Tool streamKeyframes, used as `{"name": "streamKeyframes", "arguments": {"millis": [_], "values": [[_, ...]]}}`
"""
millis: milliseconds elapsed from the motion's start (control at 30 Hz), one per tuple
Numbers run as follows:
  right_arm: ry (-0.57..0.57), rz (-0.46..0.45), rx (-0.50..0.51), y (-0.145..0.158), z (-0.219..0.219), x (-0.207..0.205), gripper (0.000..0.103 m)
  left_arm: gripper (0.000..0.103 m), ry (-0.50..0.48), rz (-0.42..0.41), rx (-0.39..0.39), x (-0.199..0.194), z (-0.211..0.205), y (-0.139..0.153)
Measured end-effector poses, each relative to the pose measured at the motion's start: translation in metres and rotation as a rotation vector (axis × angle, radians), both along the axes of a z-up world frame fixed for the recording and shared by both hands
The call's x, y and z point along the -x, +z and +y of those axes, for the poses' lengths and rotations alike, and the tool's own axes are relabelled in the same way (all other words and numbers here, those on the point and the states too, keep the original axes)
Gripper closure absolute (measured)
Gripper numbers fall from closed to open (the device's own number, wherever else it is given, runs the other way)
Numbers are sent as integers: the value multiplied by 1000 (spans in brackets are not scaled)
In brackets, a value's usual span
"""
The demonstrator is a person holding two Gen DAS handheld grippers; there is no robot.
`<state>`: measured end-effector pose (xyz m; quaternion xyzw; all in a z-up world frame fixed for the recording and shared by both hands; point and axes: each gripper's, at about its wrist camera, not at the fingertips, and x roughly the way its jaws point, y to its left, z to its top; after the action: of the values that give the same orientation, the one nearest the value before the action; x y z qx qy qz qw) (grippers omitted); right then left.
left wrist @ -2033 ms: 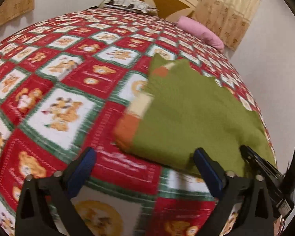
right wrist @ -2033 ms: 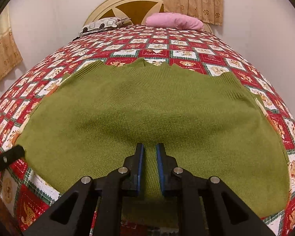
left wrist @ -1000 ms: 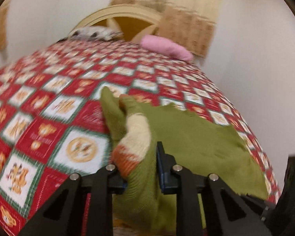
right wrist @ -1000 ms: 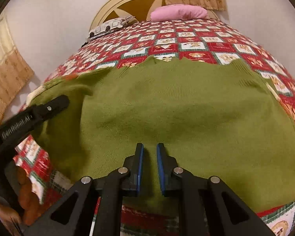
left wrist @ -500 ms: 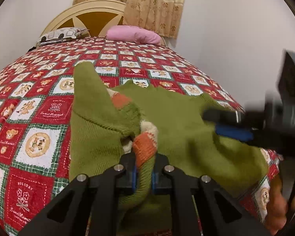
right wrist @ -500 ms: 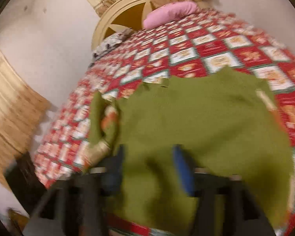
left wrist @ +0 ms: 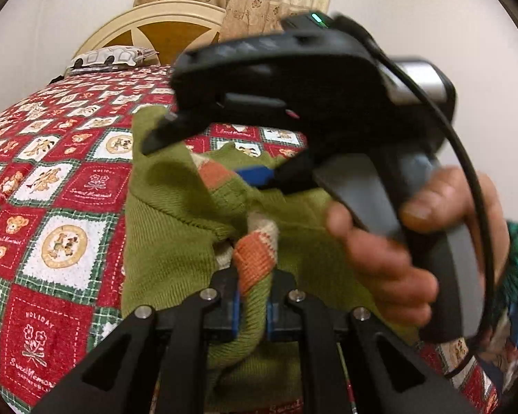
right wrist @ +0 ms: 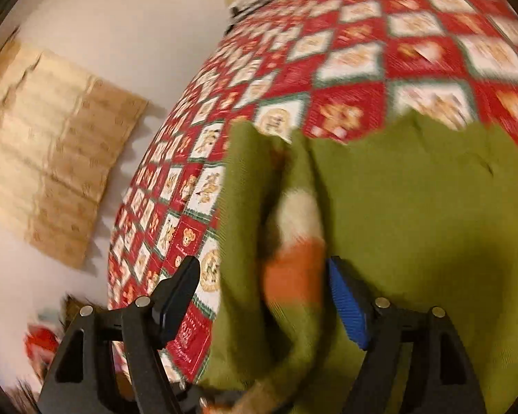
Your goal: Fold small clothes
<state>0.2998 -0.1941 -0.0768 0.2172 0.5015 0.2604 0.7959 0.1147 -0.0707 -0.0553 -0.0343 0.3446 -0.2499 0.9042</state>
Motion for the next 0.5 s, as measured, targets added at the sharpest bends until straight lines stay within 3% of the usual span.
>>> {"name": "streamKeyframes", "arguments": {"millis": [67, 100, 133, 267, 500], "values": [[19, -55, 83, 5, 13, -2, 40, 93, -1, 0, 0, 2, -1, 1], [41, -61, 127, 4, 21, -3, 67, 93, 0, 0, 1, 2, -2, 1], [48, -54, 148, 3, 24, -6, 86, 93, 0, 2, 3, 3, -2, 1], [3, -106, 178, 13, 18, 3, 91, 93, 0, 8, 19, 5, -1, 6], [-84, -188, 159, 55, -35, 40, 91, 93, -58, -58, 17, 24, -13, 35]]}}
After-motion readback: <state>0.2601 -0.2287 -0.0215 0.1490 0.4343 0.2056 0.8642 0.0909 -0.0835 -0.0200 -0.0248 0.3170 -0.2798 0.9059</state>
